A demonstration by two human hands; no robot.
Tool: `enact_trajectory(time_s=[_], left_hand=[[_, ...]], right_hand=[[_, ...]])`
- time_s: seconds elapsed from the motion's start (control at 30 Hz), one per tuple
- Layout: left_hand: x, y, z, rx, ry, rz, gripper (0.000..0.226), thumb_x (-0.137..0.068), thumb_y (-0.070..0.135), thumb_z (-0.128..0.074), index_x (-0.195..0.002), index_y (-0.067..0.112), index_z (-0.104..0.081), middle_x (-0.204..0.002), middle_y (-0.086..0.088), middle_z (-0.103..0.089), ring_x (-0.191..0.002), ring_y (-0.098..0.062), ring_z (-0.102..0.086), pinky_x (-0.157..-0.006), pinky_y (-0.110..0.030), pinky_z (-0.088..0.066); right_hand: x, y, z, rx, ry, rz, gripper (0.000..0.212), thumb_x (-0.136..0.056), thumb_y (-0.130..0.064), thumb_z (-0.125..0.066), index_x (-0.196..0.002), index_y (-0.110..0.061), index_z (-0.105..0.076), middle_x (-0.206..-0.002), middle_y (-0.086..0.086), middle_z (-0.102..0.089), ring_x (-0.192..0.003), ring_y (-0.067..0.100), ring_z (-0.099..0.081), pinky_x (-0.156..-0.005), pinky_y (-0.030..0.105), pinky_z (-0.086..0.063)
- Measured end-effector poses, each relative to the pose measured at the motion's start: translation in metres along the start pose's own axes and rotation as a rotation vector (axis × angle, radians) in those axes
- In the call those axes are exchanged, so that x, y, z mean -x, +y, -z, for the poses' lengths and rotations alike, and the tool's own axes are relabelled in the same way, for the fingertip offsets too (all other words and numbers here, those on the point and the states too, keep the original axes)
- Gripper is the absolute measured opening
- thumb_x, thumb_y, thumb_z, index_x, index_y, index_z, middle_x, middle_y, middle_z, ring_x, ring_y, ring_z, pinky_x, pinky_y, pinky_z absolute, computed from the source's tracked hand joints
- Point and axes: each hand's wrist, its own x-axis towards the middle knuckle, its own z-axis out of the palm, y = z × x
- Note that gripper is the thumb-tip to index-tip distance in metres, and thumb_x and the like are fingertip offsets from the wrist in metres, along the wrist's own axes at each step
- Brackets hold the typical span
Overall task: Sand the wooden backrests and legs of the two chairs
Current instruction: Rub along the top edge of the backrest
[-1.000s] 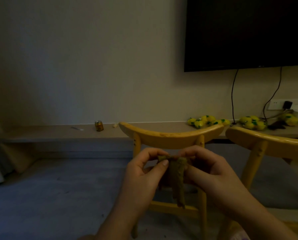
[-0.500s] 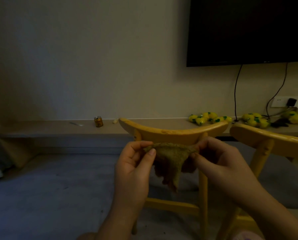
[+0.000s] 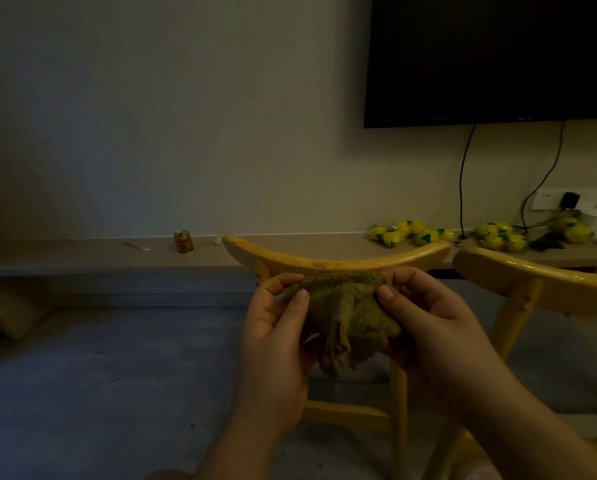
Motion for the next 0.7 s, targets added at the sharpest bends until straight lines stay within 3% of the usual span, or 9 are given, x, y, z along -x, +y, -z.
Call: enact_trajectory(time_s=[0.17,0.27,0.4,0.53,0.7], left_hand=[[-0.003,-0.002,-0.001,-0.169,-0.011,-0.084,0.015,-0.089,0.027,-0.065,-0.103,0.031,-0.07,-0.109,-0.009,-0.075,-0.097,-0.028,-0.074,-0.071,-0.038,-0.061],[-0.003,-0.006,-0.003,-0.219,-0.016,-0.086,0.015,-0.089,0.029,-0.066,-0.102,0.034,-0.071,-0.108,-0.005,-0.075,-0.097,-0.026,-0.074,-0.07,-0.036,-0.06],[-0.001,-0.006,-0.006,-0.156,0.025,-0.067,0.013,-0.093,0.023,-0.067,-0.101,0.032,-0.071,-0.108,-0.007,-0.076,-0.096,-0.027,-0.074,-0.069,-0.036,-0.06],[-0.008,0.009,0.004,-0.143,0.027,-0.088,0.015,-0.091,0.02,-0.07,-0.102,0.03,-0.073,-0.109,-0.013,-0.075,-0.098,-0.029,-0.073,-0.075,-0.039,-0.06],[-0.016,0.026,0.022,-0.345,-0.098,-0.138,0.021,-0.089,0.026,-0.067,-0.107,0.035,-0.073,-0.107,-0.009,-0.077,-0.099,-0.029,-0.074,-0.074,-0.036,-0.06]], right_hand=[[-0.003,-0.001,0.005,-0.076,-0.026,-0.018,0.018,-0.083,-0.022,-0.064,-0.095,-0.01,-0.069,-0.094,0.015,-0.068,-0.085,0.025,-0.066,-0.071,0.032,-0.056],[-0.004,0.004,-0.006,-0.144,0.067,-0.004,0.009,-0.091,-0.017,-0.061,-0.092,-0.011,-0.067,-0.085,0.014,-0.069,-0.077,0.024,-0.068,-0.063,0.034,-0.058],[-0.006,0.005,-0.015,-0.072,0.17,0.058,0.014,-0.102,-0.013,-0.055,-0.094,-0.016,-0.067,-0.083,0.011,-0.071,-0.073,0.022,-0.07,-0.058,0.034,-0.057],[-0.004,-0.002,-0.004,0.191,0.061,0.113,0.017,-0.1,-0.015,-0.058,-0.091,-0.023,-0.07,-0.086,0.007,-0.073,-0.075,0.019,-0.069,-0.058,0.027,-0.055],[-0.006,-0.01,0.011,0.648,0.008,0.326,0.015,-0.097,-0.02,-0.063,-0.091,-0.033,-0.069,-0.084,-0.003,-0.07,-0.075,0.013,-0.064,-0.059,0.021,-0.049]])
